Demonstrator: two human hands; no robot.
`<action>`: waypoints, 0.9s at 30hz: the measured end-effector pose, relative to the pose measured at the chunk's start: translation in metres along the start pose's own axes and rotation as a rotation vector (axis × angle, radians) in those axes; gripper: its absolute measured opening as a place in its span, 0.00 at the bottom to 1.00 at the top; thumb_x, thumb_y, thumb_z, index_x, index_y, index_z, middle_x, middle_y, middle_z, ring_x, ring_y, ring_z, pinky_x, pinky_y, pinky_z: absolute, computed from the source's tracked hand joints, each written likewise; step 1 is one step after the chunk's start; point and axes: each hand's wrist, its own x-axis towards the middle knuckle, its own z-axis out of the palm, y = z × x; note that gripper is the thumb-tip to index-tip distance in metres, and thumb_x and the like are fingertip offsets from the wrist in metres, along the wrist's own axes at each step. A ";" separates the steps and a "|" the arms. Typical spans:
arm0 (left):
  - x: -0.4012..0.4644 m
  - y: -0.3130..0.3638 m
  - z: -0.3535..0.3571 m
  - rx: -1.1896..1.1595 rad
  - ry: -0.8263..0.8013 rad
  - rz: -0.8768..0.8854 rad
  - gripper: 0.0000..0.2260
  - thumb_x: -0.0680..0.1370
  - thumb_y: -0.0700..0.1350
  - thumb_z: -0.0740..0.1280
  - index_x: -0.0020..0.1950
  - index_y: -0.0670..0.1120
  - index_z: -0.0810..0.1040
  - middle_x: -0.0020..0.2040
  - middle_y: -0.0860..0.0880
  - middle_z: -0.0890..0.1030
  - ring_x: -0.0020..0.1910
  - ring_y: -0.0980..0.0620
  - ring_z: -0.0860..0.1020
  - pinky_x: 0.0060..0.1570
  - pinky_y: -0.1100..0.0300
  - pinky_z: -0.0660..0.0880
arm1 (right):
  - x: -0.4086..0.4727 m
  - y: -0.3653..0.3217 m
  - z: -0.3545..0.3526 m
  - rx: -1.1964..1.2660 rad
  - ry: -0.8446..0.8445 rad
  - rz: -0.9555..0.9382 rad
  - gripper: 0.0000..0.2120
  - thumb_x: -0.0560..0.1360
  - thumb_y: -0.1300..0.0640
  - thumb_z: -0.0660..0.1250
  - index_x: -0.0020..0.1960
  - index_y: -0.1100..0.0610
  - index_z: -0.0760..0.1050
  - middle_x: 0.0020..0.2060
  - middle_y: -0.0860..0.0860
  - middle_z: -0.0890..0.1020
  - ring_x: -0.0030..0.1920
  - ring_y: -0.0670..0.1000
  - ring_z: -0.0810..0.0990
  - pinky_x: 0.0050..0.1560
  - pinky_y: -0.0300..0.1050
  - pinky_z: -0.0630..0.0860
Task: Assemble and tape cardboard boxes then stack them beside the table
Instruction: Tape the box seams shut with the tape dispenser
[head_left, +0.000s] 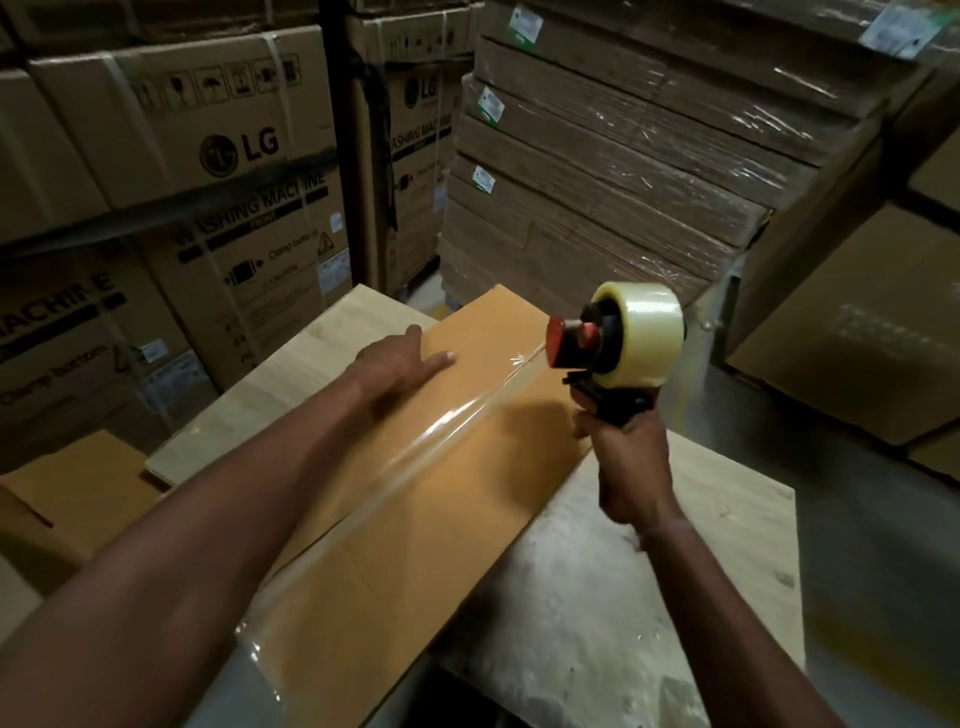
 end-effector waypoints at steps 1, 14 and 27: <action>0.000 -0.002 0.005 -0.021 0.035 0.005 0.38 0.79 0.74 0.55 0.77 0.46 0.64 0.70 0.41 0.77 0.64 0.39 0.78 0.51 0.49 0.70 | 0.020 -0.002 -0.001 0.009 -0.042 0.000 0.25 0.68 0.63 0.75 0.65 0.52 0.80 0.54 0.48 0.88 0.50 0.45 0.86 0.41 0.42 0.82; -0.016 -0.013 0.003 0.063 -0.028 -0.102 0.39 0.79 0.75 0.48 0.73 0.46 0.70 0.66 0.41 0.79 0.61 0.40 0.78 0.51 0.49 0.72 | 0.115 0.009 -0.005 -0.071 -0.229 0.180 0.13 0.76 0.67 0.69 0.60 0.66 0.82 0.40 0.57 0.79 0.40 0.53 0.76 0.42 0.51 0.74; -0.075 -0.057 0.011 -0.032 -0.028 -0.222 0.37 0.80 0.74 0.49 0.62 0.43 0.78 0.58 0.41 0.82 0.51 0.43 0.80 0.49 0.50 0.73 | 0.012 0.020 0.026 -0.098 -0.360 0.254 0.11 0.74 0.65 0.69 0.54 0.55 0.84 0.37 0.53 0.80 0.40 0.52 0.76 0.41 0.50 0.74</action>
